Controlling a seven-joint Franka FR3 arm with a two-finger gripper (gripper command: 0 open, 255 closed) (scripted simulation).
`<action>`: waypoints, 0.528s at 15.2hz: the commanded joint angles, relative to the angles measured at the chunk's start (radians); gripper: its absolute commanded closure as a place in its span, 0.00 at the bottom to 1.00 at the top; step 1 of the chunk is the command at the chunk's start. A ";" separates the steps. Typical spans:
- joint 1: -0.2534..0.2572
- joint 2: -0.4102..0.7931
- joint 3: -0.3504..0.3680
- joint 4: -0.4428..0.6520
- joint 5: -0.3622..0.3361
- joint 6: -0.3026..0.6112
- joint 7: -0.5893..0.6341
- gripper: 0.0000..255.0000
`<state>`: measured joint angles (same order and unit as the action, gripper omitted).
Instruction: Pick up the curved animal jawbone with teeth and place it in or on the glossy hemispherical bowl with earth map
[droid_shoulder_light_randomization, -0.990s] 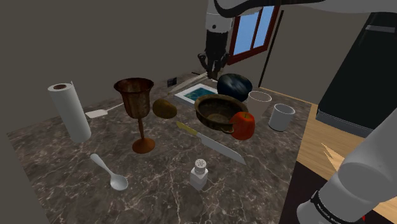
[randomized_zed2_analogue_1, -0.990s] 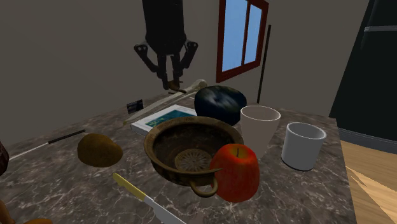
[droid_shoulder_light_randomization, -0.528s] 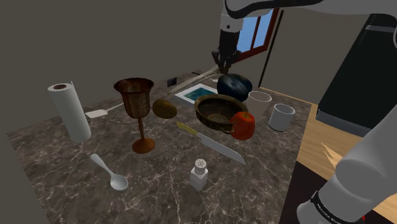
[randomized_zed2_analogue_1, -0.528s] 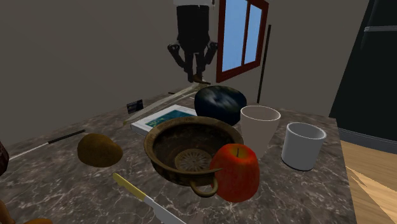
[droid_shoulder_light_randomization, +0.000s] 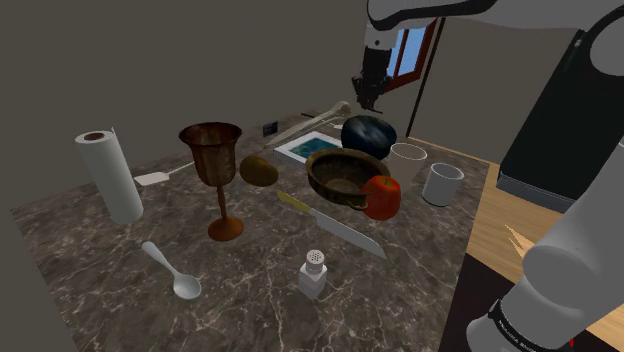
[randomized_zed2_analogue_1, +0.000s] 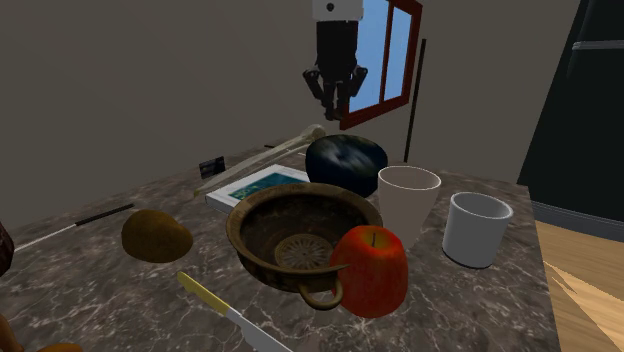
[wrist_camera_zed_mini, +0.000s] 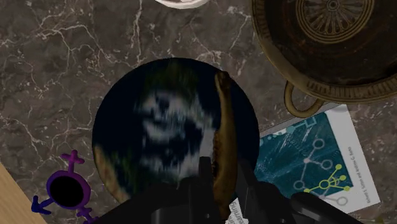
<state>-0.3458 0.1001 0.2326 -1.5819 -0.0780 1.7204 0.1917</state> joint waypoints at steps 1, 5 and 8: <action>-0.017 0.033 -0.015 0.038 -0.005 -0.004 -0.035 1.00; -0.045 0.084 -0.037 0.090 -0.009 -0.002 -0.085 1.00; -0.047 0.079 -0.038 0.043 -0.009 0.040 -0.083 1.00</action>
<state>-0.3916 0.1823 0.1950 -1.5210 -0.0874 1.7447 0.1085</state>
